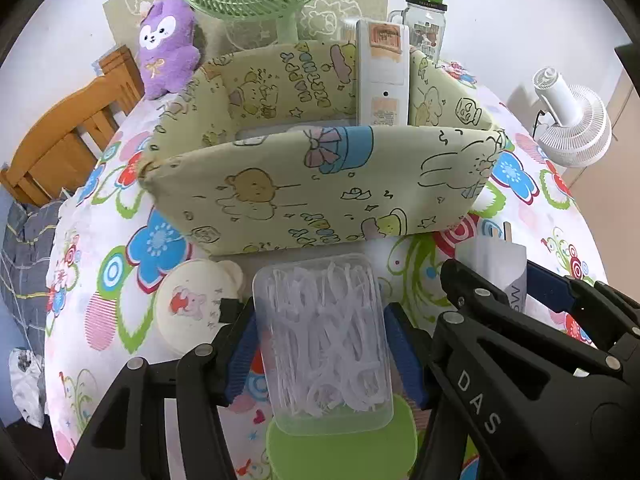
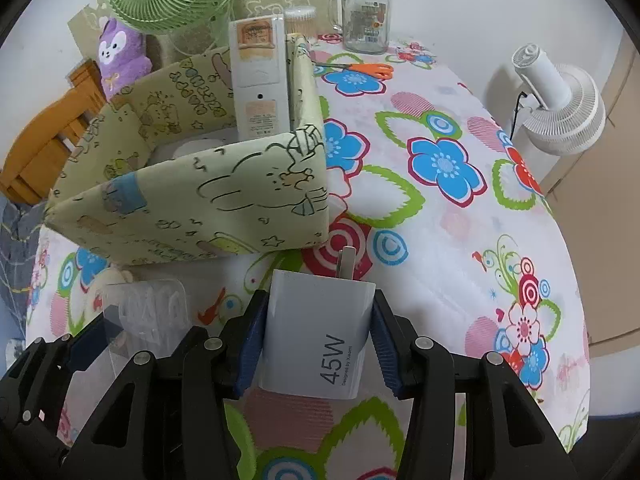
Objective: Organize rigid objects
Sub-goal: 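Lift and carry the charger and floss-pick box toward the fabric box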
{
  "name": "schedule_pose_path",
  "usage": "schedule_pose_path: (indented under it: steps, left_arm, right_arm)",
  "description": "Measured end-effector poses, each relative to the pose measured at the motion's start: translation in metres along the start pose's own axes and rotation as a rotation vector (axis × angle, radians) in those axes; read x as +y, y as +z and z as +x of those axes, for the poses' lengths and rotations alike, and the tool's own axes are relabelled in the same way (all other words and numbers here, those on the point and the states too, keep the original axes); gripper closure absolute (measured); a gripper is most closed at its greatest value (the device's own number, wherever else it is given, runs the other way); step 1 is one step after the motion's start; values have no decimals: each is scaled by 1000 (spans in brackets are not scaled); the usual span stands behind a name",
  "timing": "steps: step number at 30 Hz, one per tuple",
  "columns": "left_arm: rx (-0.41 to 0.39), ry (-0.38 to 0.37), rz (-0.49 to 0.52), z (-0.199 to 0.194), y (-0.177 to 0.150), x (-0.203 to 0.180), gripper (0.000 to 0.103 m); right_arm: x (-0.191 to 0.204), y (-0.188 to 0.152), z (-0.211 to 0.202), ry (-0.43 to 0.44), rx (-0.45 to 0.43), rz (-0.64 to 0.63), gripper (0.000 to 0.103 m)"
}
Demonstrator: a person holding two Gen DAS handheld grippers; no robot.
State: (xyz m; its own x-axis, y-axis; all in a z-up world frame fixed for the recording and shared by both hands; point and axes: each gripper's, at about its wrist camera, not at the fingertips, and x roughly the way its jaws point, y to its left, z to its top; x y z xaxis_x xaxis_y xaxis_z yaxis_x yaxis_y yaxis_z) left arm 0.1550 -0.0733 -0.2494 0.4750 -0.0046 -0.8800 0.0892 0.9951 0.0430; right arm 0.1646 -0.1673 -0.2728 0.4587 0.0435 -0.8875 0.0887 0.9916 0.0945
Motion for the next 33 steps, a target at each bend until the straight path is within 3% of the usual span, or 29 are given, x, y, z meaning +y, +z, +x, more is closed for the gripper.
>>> schedule_pose_path:
  steps: [33]
  left_arm:
    - [-108, 20, 22, -96, -3, 16, 40]
  right_arm:
    - [24, -8, -101, 20, -106, 24, 51]
